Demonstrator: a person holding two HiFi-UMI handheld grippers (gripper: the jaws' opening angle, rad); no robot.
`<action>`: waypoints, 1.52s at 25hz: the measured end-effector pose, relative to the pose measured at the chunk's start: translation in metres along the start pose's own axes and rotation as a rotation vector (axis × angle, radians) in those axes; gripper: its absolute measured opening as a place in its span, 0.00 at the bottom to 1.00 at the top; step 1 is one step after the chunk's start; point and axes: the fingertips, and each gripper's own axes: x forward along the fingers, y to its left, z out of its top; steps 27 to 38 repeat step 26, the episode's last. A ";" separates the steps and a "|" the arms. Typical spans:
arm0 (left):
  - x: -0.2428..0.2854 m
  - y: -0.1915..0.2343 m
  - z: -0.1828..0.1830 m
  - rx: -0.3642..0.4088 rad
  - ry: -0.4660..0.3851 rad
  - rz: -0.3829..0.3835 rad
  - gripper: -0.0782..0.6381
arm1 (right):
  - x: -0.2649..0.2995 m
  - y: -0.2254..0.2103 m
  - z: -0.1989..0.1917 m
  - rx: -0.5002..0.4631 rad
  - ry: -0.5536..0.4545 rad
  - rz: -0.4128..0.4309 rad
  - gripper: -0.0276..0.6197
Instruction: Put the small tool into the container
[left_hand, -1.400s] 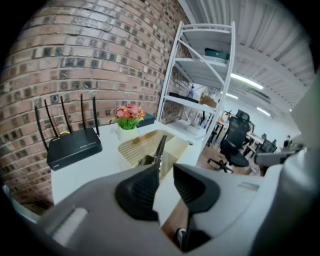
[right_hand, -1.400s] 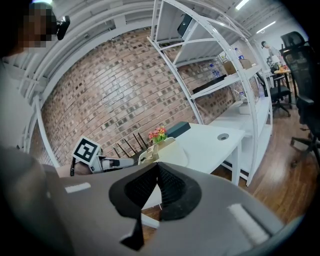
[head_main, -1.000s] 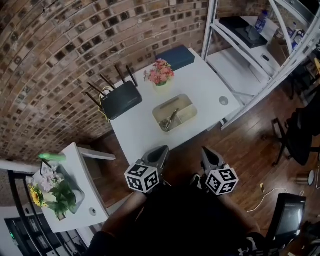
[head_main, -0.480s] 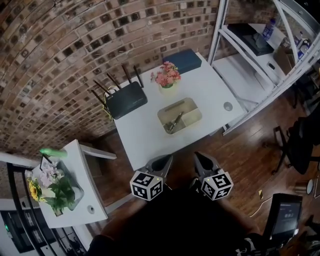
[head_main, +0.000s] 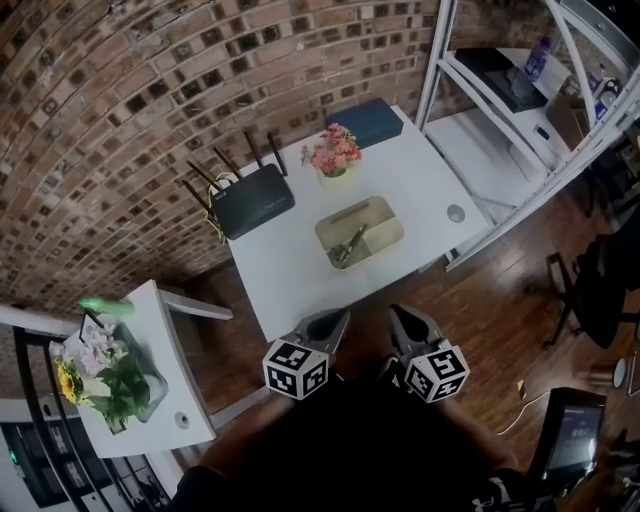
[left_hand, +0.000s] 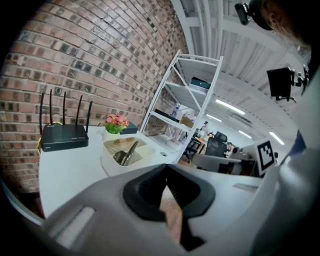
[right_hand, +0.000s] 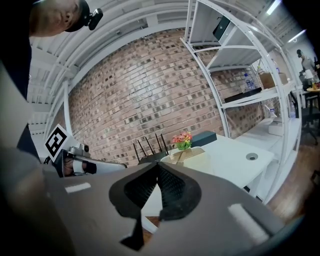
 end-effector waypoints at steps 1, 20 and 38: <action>0.001 0.000 -0.001 -0.001 0.003 -0.004 0.11 | -0.001 0.000 0.000 -0.002 -0.002 -0.001 0.06; 0.006 0.000 -0.002 -0.006 0.027 -0.025 0.11 | -0.003 -0.007 0.006 -0.016 -0.005 -0.025 0.05; 0.006 0.001 0.001 -0.004 0.027 -0.025 0.11 | -0.001 -0.008 0.009 -0.020 -0.001 -0.026 0.06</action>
